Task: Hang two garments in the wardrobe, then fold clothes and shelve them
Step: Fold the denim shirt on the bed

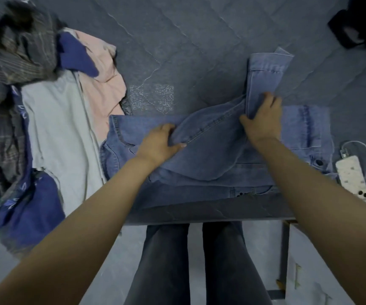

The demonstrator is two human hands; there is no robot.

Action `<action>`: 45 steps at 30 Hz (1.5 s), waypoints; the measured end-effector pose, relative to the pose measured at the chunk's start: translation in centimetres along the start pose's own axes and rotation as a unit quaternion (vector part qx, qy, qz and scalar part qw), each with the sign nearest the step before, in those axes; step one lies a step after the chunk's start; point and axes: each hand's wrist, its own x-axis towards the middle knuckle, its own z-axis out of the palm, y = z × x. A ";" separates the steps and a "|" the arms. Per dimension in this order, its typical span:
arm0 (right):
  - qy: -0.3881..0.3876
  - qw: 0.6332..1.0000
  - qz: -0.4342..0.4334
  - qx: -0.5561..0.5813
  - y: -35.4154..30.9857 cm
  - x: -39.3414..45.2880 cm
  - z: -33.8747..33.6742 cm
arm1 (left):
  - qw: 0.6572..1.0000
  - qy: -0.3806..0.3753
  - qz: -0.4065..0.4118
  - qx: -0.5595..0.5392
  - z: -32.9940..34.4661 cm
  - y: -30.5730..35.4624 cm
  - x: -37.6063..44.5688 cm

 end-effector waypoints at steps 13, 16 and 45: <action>-0.018 0.670 0.280 0.687 8.2 -8.4 -4.5 | 0.958 -0.247 -0.001 -0.144 -2.4 -1.3 -2.1; -0.047 0.622 0.318 0.714 10.3 -12.9 -3.4 | 0.944 -0.327 -0.004 -0.035 -1.8 -2.0 -2.2; 0.219 0.844 0.310 0.378 14.1 -6.3 -5.6 | 0.966 0.135 0.033 0.219 3.0 3.9 -1.2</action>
